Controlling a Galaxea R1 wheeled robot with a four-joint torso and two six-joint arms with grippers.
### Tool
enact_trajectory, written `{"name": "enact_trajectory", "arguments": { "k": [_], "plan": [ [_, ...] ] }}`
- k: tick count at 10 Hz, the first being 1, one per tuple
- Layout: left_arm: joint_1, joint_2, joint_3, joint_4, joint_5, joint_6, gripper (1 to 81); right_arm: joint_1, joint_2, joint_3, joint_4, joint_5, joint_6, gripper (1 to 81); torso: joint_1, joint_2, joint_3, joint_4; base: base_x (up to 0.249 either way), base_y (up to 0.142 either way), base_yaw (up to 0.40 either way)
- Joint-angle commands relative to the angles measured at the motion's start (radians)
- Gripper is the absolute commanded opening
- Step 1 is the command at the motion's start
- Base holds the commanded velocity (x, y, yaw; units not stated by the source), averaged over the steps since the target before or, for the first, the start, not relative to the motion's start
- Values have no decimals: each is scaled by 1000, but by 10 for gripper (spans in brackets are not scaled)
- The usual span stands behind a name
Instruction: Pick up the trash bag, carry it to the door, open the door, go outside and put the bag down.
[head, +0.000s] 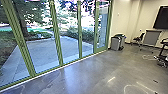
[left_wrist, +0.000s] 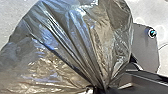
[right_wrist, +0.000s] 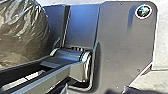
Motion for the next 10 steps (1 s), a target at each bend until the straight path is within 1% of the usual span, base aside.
{"name": "enact_trajectory", "arguments": {
  "k": [1,10],
  "plan": [
    [-55,-7,0,3,54,8,10,50,1,3,-2,-68,-4,811,0,0,0,0,0,0,-103],
    [-57,-12,1,-2,51,6,10,52,7,-5,-4,-69,-4,811,0,0,0,0,0,0,0]
  ]
}}
